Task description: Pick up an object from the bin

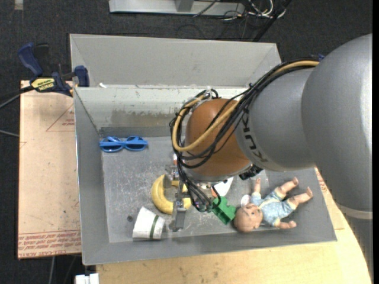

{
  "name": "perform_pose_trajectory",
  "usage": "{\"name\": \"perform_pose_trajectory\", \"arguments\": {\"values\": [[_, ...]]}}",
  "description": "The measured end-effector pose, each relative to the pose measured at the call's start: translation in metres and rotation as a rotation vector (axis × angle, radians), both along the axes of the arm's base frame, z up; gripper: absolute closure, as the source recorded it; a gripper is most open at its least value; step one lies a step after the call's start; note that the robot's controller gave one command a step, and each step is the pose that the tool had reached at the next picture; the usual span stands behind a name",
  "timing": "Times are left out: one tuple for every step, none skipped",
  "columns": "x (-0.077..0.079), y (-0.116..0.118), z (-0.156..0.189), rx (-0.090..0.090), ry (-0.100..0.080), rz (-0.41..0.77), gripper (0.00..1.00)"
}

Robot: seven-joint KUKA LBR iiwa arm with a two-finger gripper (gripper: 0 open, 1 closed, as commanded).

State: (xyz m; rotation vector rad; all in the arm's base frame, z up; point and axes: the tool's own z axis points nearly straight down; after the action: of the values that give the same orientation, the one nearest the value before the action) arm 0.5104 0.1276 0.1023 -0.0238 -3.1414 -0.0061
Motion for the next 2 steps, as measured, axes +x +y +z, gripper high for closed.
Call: {"name": "perform_pose_trajectory", "arguments": {"values": [[0.042, 0.015, -0.019, -0.003, -0.002, 0.208, 0.00], [0.035, 0.007, -0.030, 0.004, -0.011, 0.232, 1.00]]}}
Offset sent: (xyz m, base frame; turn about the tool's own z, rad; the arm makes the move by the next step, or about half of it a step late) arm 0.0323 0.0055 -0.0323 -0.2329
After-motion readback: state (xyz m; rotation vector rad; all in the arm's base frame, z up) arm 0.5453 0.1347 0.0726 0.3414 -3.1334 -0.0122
